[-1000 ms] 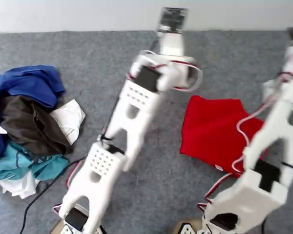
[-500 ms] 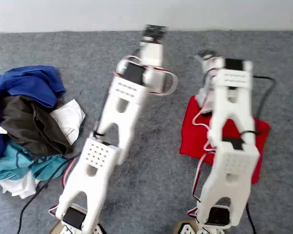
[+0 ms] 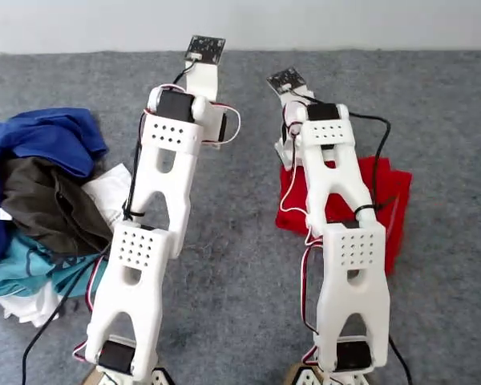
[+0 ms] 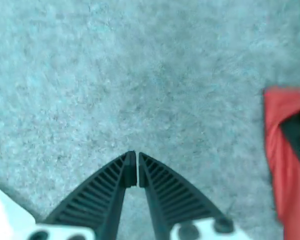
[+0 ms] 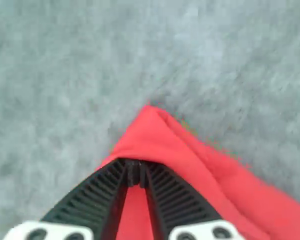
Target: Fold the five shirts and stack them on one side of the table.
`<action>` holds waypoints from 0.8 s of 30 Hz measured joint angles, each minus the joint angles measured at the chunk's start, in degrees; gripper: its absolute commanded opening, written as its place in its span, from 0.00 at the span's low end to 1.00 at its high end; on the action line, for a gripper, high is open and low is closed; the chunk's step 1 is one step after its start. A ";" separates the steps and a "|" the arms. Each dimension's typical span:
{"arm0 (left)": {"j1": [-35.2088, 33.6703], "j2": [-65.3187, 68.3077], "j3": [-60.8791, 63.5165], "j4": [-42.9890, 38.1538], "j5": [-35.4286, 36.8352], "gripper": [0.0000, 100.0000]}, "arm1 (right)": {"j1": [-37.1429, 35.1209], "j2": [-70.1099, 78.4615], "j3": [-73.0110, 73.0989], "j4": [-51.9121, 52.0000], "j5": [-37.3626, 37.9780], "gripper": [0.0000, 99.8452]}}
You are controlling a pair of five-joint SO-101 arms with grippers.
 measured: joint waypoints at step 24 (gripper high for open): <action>18.90 1.14 3.08 -11.16 -4.75 0.02 | 23.03 -8.18 -21.01 26.99 7.47 0.01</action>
